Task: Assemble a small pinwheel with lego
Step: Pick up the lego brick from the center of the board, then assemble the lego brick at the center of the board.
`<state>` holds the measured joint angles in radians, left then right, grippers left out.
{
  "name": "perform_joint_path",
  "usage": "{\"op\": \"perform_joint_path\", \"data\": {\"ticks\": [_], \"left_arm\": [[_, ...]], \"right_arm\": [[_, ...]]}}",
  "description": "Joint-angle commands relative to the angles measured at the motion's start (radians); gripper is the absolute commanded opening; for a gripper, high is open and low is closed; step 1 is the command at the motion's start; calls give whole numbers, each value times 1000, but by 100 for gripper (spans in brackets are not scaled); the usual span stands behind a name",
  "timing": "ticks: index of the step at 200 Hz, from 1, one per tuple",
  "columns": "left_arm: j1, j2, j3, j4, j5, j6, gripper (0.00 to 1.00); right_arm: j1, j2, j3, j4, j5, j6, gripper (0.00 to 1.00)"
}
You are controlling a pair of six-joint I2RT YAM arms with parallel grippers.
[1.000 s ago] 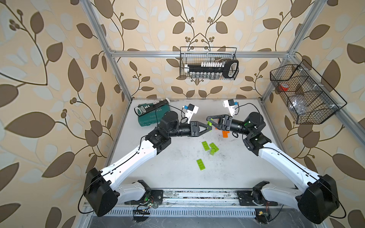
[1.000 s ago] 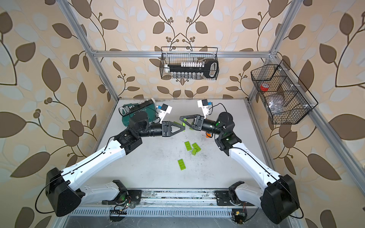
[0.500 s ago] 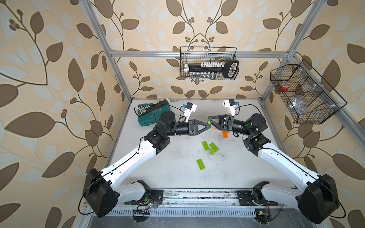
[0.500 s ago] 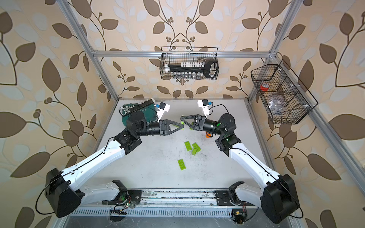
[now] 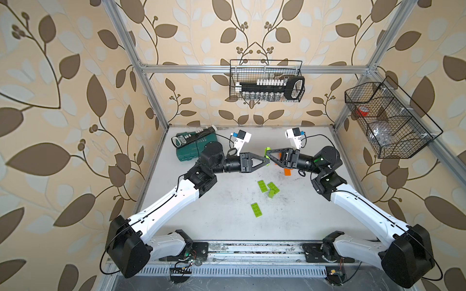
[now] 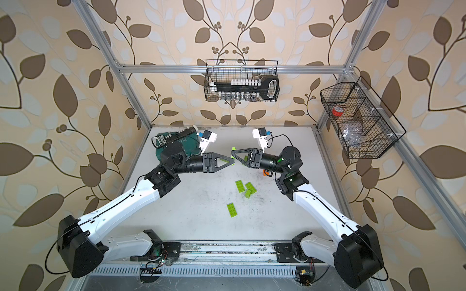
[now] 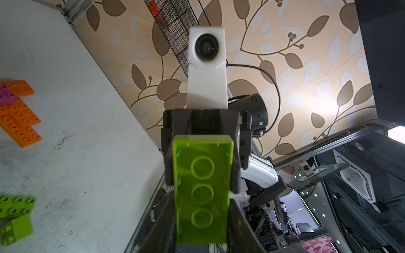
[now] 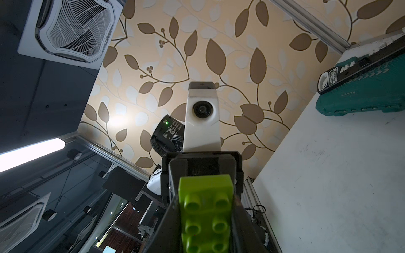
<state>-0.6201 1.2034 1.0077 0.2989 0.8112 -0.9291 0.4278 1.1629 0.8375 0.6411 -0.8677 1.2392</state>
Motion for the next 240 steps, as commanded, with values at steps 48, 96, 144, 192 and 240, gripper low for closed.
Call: {"op": "perform_joint_path", "data": {"ticks": [48,96,144,192,240], "left_arm": [[9,-122,11,-437,-229,255,99],[8,-225,-95,-863,-659,342,99],[-38,-325,-277,-934,-853,227,99],[-103,-356,-380,-914,-921,134,99],[-103,-381,-424,-885,-907,128,99]], "right_arm": [[65,-68,194,-926,392,-578,11],[275,79,265,-1255,945,-697,13],[477,363,376,-1379,1130,-681,13],[505,621,480,-1379,1073,-655,12],[506,770,581,-1396,1067,-681,12]]}}
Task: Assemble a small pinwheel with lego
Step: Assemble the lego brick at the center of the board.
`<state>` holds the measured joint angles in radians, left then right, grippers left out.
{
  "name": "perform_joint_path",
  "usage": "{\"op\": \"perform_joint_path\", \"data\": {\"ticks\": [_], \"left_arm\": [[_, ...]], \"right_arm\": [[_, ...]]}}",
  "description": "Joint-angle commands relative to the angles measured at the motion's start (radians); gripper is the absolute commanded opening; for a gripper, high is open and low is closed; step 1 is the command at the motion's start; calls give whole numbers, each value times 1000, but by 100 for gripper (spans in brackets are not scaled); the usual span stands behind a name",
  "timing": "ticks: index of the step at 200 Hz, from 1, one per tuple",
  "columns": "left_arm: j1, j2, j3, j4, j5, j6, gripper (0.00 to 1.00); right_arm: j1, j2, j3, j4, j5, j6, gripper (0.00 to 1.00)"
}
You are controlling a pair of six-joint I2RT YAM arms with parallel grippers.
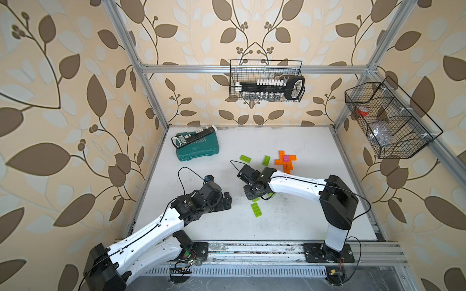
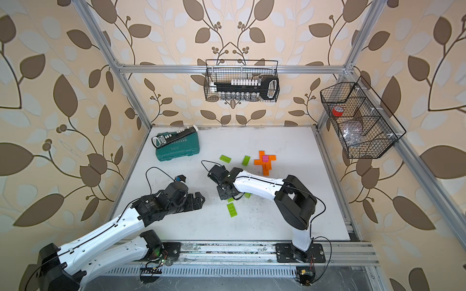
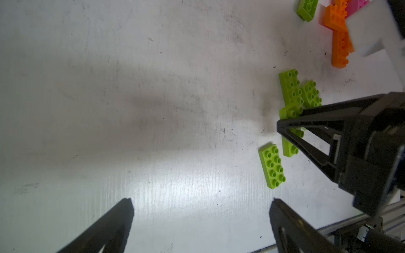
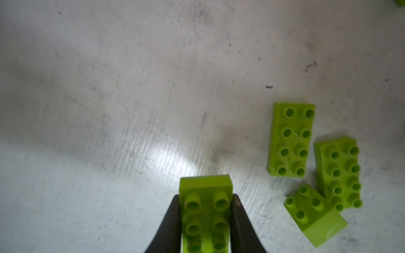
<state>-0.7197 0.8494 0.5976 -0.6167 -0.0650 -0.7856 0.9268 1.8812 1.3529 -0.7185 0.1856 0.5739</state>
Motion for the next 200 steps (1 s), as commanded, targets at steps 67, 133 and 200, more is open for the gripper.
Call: {"op": "perform_joint_path", "data": {"ticks": [67,133,200], "left_arm": [[-3,-22,-22,38,-34,-20,99],[-3,-2,-15,50,-27,-14,99],[-3,-12,-27,51,-24,-18,99]], "right_arm": [[10,152,103,-55,-1,-8,12],[13,178,96,-55,-11,-5,13],[24,177,55,-56,-33,21,26]]}}
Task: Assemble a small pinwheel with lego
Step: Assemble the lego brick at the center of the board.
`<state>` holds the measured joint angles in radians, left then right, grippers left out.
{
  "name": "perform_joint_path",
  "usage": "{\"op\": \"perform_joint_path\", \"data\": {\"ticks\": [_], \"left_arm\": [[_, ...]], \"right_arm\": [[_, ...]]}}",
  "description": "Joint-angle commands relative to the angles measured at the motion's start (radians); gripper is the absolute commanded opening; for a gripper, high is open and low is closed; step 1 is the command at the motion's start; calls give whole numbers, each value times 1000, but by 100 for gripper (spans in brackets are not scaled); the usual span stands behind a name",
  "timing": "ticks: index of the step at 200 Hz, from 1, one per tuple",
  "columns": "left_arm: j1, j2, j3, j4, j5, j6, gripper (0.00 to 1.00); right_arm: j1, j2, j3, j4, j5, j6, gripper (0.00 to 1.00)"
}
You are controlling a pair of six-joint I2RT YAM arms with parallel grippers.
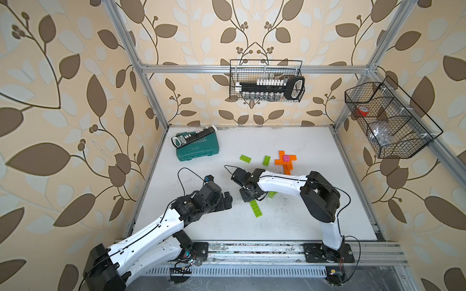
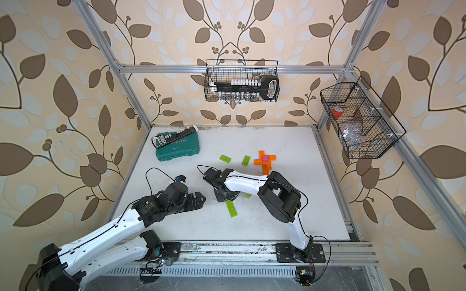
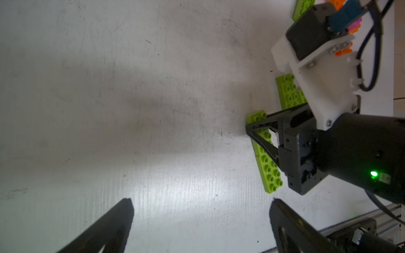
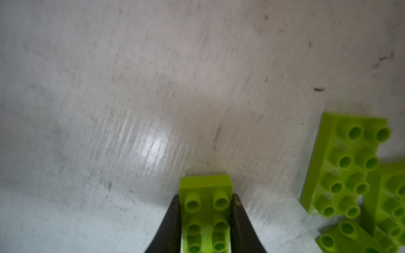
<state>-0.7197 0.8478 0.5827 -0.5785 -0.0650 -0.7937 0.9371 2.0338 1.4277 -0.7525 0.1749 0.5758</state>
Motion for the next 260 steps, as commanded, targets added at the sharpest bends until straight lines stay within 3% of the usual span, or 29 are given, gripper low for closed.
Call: {"op": "perform_joint_path", "data": {"ticks": [1,77,159,260], "left_arm": [[-3,-11,-12,14,-24,-10,99],[-3,-27,-18,-4,-31,-12,99],[-4,-33,-22,-2,-30,-16,99],[-3,-32,-22,0,-25,-13,99]], "right_arm": [[14,25,-20,-23,-24,19,26],[20,39,-29,-43,-10,41,39],[20,26,-47,-54,8,44,29],[18,3,-70,-59,24,48,33]]}}
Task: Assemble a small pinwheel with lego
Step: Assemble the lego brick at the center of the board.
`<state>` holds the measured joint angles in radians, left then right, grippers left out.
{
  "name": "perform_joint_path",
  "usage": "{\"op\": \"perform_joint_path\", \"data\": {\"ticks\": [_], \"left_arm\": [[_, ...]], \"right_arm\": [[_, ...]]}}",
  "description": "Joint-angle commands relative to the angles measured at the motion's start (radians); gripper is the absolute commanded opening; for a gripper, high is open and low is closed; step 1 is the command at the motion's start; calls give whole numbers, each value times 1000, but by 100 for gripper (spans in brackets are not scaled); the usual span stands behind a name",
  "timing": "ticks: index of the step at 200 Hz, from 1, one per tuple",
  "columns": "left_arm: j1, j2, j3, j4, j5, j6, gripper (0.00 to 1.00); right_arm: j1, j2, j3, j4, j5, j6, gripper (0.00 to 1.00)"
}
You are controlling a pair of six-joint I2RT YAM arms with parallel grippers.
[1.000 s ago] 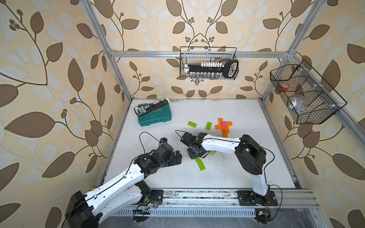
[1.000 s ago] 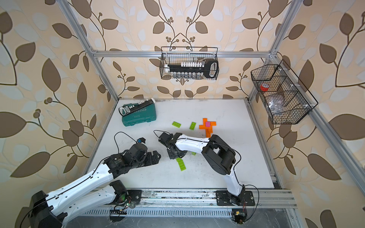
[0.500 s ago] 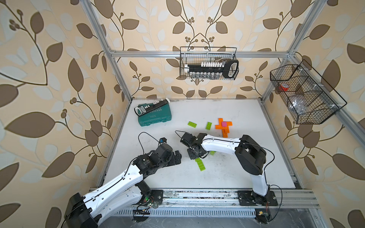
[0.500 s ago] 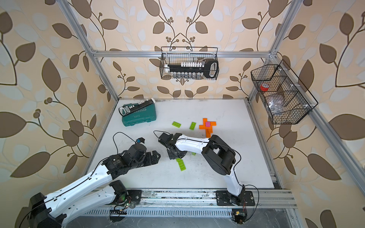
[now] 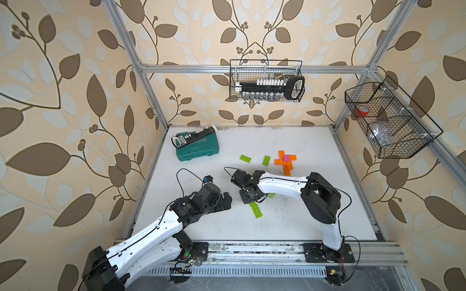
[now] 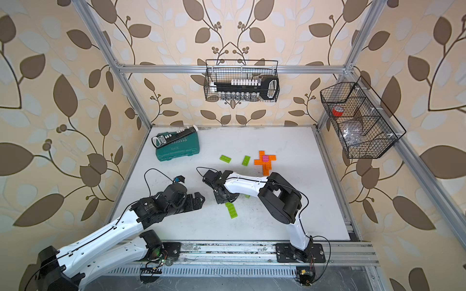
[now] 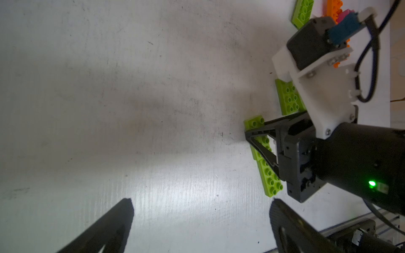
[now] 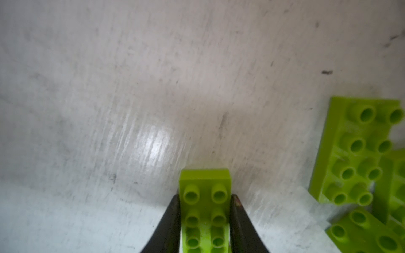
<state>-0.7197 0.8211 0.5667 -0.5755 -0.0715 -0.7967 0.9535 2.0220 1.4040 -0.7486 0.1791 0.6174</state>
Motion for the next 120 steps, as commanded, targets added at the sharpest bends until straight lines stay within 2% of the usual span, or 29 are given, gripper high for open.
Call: {"op": "perform_joint_path", "data": {"ticks": [1,120], "left_arm": [[-3,-5,-7,-3,-19,-10,99],[-3,8,5,5,-12,-4,99]], "right_arm": [[2,15,-46,-63,20,7,33],[-8,-6,-65,-61,21,5,32]]}}
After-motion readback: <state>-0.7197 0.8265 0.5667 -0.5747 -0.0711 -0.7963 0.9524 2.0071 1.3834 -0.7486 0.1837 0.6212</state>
